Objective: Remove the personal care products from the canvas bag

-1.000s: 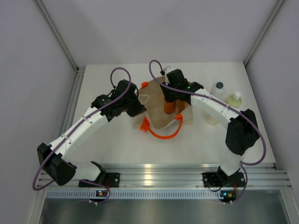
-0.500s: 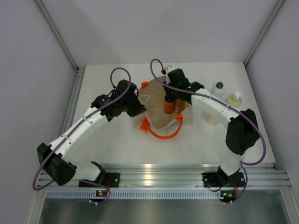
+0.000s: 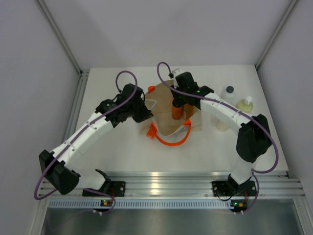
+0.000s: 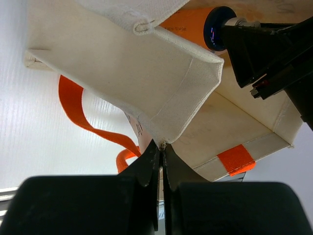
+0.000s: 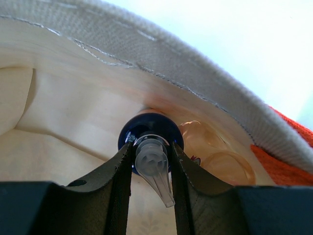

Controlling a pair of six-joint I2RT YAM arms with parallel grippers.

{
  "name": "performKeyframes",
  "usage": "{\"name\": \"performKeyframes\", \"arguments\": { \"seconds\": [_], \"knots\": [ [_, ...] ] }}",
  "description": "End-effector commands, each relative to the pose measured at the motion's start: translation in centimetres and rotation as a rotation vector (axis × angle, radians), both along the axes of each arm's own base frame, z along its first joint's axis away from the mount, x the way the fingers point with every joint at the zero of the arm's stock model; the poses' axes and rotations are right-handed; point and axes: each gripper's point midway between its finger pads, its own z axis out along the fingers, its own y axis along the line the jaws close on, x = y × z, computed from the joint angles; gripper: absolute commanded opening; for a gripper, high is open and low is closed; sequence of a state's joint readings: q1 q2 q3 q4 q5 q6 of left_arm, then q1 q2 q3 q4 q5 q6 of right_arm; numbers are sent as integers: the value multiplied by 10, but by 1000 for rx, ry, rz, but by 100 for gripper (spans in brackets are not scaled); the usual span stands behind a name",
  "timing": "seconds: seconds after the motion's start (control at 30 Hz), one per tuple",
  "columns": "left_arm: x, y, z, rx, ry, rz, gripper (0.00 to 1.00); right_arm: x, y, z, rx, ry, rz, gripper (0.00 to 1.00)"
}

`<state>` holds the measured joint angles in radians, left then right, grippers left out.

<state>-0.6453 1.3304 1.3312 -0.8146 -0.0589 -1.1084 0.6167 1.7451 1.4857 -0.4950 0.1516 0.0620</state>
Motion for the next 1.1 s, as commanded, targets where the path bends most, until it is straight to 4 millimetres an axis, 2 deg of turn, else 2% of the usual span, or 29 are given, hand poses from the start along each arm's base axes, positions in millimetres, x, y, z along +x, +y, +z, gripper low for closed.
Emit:
{"name": "performKeyframes", "arguments": {
  "seconds": [0.0,0.27,0.53,0.63,0.67,0.73,0.77,0.83,0.87,0.93,0.97,1.03,1.07],
  "knots": [
    [-4,-7,-1,-12,18,-36,0,13,4,50,75,-130,2,0],
    [-2,-8,0,-11,16,-36,0,5,8,108,138,-229,14,0],
    [-2,-8,-3,-7,22,-34,0,-15,15,154,166,-292,68,0],
    [-2,-8,-4,-3,19,-35,0,-24,15,175,180,-317,85,0],
    [-2,-7,-4,-2,20,-34,0,-27,15,188,197,-336,92,0],
    [-2,-8,-3,-3,19,-34,0,-33,15,197,175,-355,142,0],
    [-1,-7,-4,-1,18,-32,0,-35,14,211,189,-376,150,0],
    [-1,-7,-3,-2,16,-31,0,-39,12,219,186,-385,158,0],
    [-1,-7,-3,-1,16,-32,0,-41,10,233,202,-411,156,0],
    [-1,-7,-3,0,15,-30,0,-43,3,245,198,-430,145,0],
    [-1,-7,-4,0,17,-31,0,-45,1,257,204,-453,139,0],
    [-2,-7,-4,-3,21,-33,0,-45,-8,266,182,-467,113,0],
    [-2,-8,-5,1,22,-37,0,-45,-15,277,182,-492,90,0]
  ]
}}
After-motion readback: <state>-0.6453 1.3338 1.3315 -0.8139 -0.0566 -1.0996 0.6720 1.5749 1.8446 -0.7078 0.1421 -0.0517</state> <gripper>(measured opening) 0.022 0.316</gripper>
